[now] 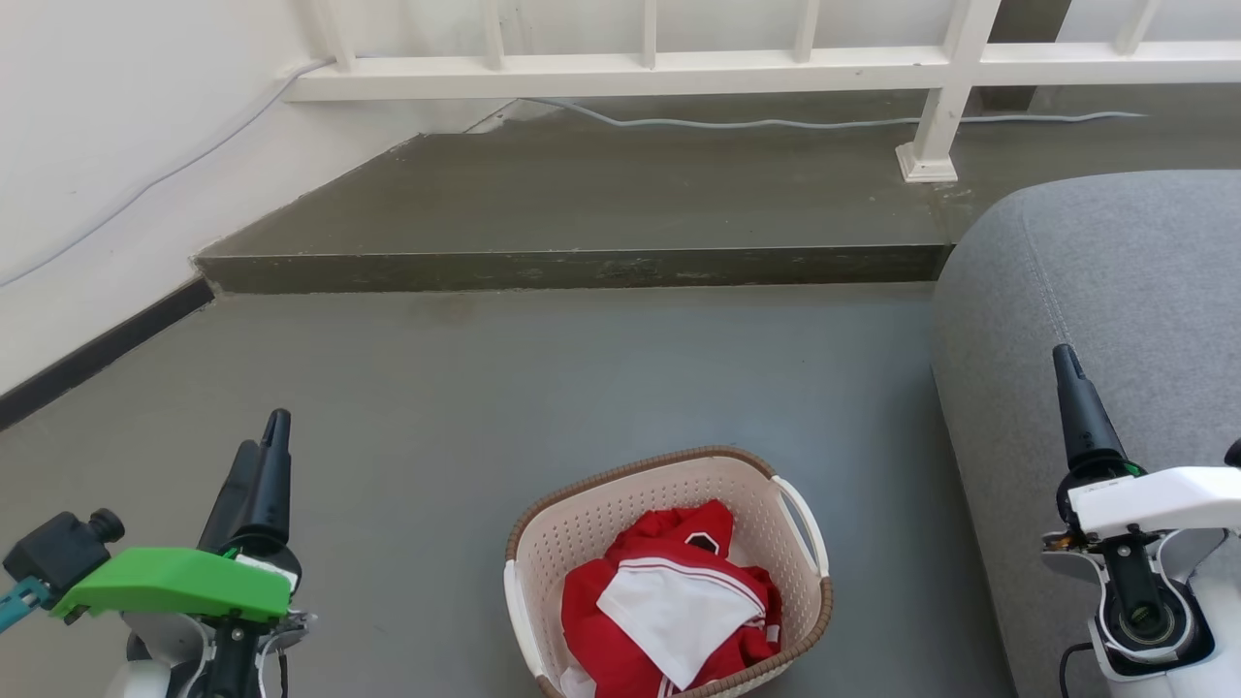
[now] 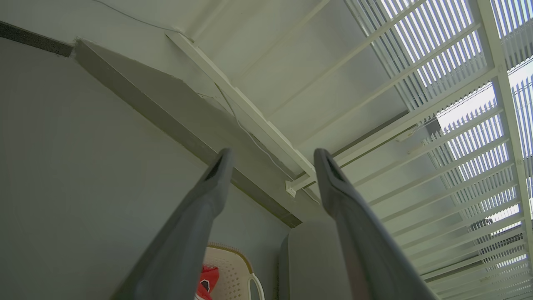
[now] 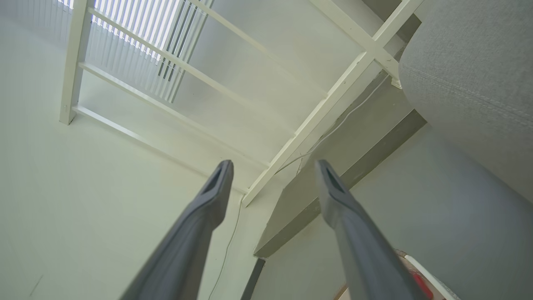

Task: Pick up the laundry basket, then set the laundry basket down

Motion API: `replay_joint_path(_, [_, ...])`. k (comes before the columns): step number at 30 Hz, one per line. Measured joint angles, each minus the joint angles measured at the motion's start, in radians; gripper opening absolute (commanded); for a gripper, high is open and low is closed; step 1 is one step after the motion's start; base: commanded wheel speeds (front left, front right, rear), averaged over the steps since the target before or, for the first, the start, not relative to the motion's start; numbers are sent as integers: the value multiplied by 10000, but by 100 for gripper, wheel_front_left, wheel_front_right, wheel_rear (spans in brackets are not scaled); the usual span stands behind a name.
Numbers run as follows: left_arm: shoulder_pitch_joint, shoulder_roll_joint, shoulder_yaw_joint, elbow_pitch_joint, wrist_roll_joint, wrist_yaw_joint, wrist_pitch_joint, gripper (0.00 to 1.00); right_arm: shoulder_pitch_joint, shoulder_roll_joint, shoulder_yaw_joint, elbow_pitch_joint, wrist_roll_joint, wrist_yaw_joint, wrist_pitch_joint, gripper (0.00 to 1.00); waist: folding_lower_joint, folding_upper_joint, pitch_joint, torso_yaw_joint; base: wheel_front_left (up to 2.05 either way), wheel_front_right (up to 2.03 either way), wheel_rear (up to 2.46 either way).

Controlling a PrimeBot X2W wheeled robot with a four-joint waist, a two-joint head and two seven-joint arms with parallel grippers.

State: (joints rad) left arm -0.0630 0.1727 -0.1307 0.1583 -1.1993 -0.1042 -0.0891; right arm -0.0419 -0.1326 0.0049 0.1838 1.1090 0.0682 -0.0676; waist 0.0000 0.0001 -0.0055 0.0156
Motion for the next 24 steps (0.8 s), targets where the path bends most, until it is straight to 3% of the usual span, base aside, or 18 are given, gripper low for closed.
replay_joint_path(24, [28, 21, -1018, -598, 4163, 648, -658, 100, 313, -316, 1147, -207, -4577, -790, -742, 100, 0, 0, -55, 67, 0, 0, 0])
